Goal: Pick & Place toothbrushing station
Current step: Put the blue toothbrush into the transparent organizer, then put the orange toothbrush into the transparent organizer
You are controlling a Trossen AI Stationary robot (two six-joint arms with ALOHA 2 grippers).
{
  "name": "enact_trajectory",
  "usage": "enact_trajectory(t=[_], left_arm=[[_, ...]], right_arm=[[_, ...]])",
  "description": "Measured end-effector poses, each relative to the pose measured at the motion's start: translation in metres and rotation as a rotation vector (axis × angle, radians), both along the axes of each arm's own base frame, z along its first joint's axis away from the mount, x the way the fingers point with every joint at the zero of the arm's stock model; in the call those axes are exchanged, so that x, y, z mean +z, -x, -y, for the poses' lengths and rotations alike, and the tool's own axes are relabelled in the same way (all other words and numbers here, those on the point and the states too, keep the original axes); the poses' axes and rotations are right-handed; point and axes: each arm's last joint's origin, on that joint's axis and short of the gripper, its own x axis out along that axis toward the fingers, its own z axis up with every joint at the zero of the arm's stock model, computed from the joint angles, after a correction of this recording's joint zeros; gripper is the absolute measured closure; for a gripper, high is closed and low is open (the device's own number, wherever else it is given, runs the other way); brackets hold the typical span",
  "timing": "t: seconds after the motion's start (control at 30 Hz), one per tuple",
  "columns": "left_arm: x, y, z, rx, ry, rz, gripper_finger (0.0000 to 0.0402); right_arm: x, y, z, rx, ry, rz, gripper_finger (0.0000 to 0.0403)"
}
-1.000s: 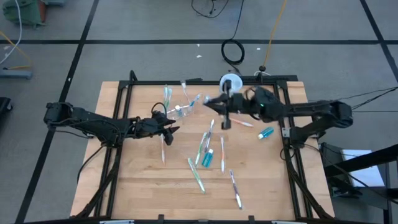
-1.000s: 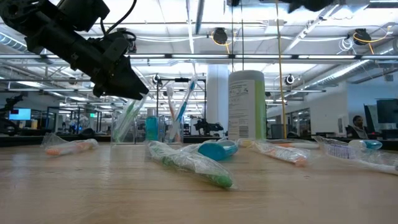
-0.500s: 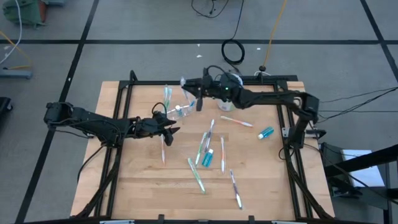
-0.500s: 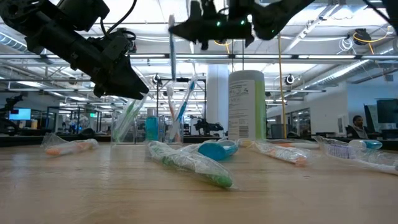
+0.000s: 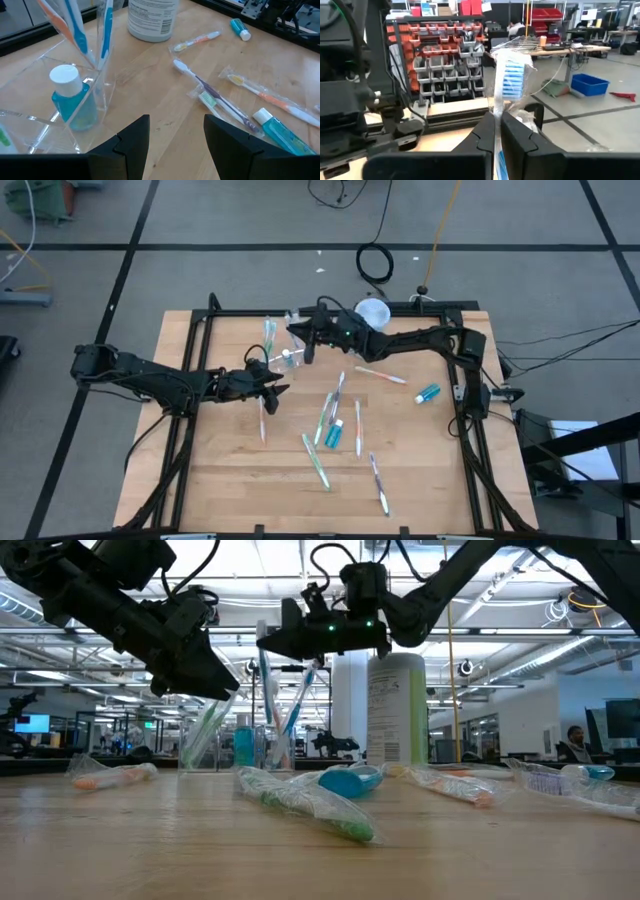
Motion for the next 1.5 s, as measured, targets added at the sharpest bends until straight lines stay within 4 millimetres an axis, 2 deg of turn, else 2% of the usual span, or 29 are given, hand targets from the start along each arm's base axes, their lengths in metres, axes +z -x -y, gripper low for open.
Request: enact_trajectory(t=[0.2,0.63,1.03,1.23,1.5], left_arm=[[0.000,0.000,0.000,0.000,0.000,-0.001,0.0211],[0.000,0.000,0.000,0.002,0.002,-0.001,0.0211],[0.000,0.000,0.000,0.003,0.005,0.000,0.0211],[0.000,0.000,0.000,0.002,0.005,0.000,0.0211],[0.000,0.000,0.001,-0.012,0.050,0.012,0.0211]], right_arm=[[-0.008,-0.003,-0.003,-0.066,-0.005,-0.062,0.0396],[-0.020,-0.002,-0.004,-0.094,-0.030,-0.182,0.0392],[-0.023,-0.002,-0.005,-0.084,-0.010,-0.217,0.0298],[-0.004,0.001,-0.012,-0.074,0.040,-0.176,0.0261],[0.028,0.008,-0.033,-0.029,0.119,-0.154,0.0248]])
